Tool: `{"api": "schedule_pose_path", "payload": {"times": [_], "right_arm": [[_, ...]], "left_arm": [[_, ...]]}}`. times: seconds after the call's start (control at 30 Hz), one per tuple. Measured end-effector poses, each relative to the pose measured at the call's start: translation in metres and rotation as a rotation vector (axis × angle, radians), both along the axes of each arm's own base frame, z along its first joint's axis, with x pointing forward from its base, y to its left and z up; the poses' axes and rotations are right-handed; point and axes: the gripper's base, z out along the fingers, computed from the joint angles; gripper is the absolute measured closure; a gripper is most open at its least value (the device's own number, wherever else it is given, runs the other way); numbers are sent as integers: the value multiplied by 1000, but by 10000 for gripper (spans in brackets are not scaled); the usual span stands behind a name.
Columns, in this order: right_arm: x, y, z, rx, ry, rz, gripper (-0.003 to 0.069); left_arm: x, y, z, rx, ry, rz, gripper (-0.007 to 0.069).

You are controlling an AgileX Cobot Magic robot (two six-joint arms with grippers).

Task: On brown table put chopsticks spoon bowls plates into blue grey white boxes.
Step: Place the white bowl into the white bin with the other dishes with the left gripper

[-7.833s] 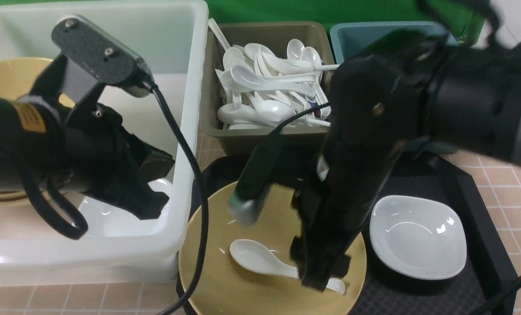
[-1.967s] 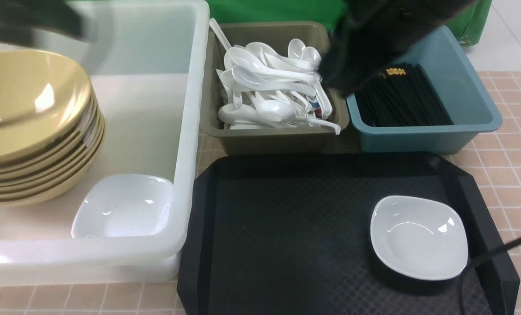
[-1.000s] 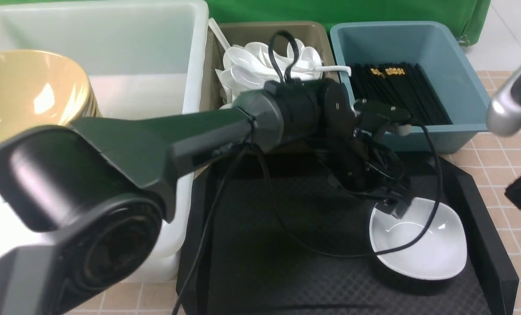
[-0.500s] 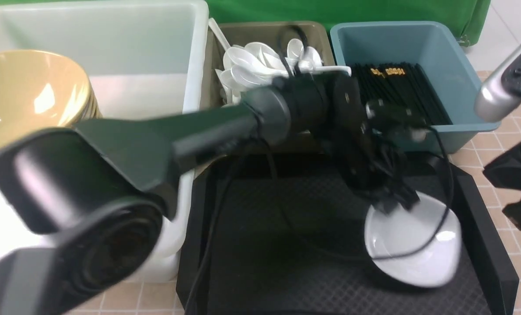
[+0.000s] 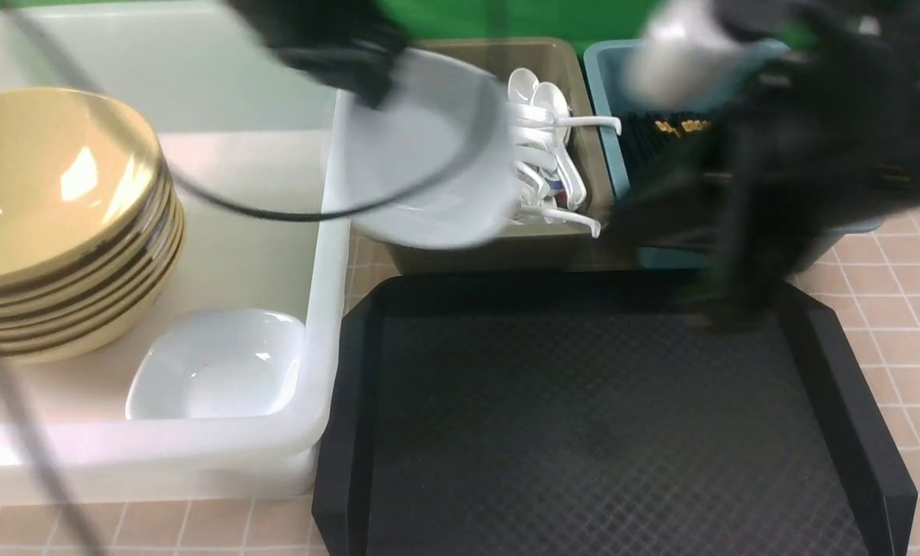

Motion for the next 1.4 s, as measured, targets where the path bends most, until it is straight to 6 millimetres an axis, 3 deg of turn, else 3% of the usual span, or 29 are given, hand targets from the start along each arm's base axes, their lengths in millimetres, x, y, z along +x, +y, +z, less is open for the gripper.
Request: {"api": "schedule_pose_path", "payload": {"times": [0.17,0.3,0.43,0.7,0.93,1.17,1.3,1.4], "right_arm": [[12,55,-11,-45,10,132,591],[23,69,-22,-86,45,144,589],[25,72,-25,-98,44,150,587],[25,72,-24,-113,22,178,582],[25,71,-24,-115,21,179,580],[25,71,-25,-117,20,179,569],[25,71,-25,-121,24,180,566],[25,71,-25,-128,29,181,566]], "left_arm": [[-37,70,-11,63,62,196,619],[-61,105,-24,95,94,306,619],[-71,122,-40,118,63,337,619],[-58,114,-78,56,95,207,619],[-50,108,-87,23,103,139,591],[-45,94,-96,82,112,74,368],[-44,96,-97,137,102,71,229],[-45,99,-90,165,84,99,167]]}}
